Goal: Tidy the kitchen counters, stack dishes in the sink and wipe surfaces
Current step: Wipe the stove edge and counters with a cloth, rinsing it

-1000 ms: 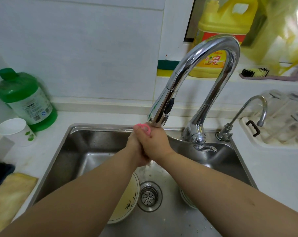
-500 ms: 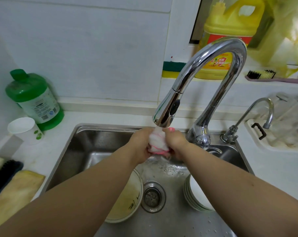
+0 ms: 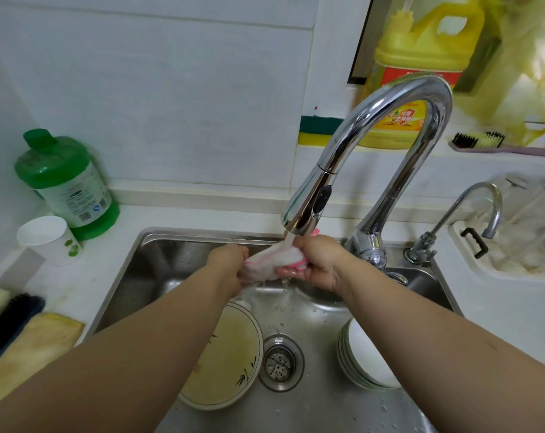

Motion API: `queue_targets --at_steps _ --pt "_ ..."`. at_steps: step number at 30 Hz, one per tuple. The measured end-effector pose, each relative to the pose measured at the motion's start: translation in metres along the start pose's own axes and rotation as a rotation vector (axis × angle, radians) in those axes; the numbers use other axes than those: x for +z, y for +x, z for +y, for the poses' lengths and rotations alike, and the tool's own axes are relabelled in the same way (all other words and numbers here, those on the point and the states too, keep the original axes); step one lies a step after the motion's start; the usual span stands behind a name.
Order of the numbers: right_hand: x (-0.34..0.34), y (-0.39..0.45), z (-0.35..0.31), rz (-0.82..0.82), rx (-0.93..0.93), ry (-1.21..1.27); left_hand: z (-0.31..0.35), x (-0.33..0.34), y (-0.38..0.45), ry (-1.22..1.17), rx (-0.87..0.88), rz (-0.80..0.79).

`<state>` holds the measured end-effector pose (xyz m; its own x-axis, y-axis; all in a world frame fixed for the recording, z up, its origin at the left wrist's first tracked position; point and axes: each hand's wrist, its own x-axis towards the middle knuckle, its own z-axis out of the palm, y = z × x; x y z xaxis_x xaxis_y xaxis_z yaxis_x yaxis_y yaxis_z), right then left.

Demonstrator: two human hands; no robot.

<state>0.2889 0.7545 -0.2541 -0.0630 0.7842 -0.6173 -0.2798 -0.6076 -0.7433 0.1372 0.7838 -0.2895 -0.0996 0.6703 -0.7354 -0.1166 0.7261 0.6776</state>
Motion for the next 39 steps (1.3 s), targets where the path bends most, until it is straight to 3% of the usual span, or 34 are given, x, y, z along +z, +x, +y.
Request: queue_targets --at_steps 4,9,13,16,20,23,26,29,32,35,39 --pt "0.012 -0.003 -0.003 0.029 -0.145 -0.018 -0.007 0.005 -0.002 -0.028 -0.119 -0.104" --pt "0.031 -0.010 0.013 -0.050 -0.170 -0.041 -0.012 0.019 -0.014 -0.126 -0.107 -0.445" --pt "0.042 -0.017 0.028 0.097 -0.448 -0.317 -0.020 0.030 -0.024 -0.236 -0.051 -0.436" --pt "0.041 -0.016 0.027 0.164 -0.659 -0.715 -0.026 0.035 -0.025 -0.427 -0.025 -0.442" --pt "0.034 -0.010 0.019 0.219 -0.656 -1.048 -0.019 0.040 -0.035 -0.331 -0.079 -0.381" --pt "0.032 -0.004 0.015 0.256 -0.558 -0.986 -0.018 0.038 -0.033 -0.111 -0.126 -0.299" --pt "0.032 0.007 0.017 0.284 -0.446 -0.841 -0.020 0.030 -0.028 0.070 -0.048 -0.280" --pt "0.028 0.011 0.014 0.386 -0.345 -0.474 -0.018 0.028 -0.027 0.142 -0.014 -0.288" --pt "0.012 0.020 0.006 0.430 -0.181 -0.331 -0.012 0.025 -0.024 0.148 -0.015 -0.271" --pt "0.003 0.026 0.004 0.288 -0.026 -0.122 -0.007 0.013 -0.028 0.078 0.000 -0.278" --pt "0.002 0.024 0.009 0.137 0.113 -0.005 -0.014 0.010 -0.034 0.485 0.296 -0.343"
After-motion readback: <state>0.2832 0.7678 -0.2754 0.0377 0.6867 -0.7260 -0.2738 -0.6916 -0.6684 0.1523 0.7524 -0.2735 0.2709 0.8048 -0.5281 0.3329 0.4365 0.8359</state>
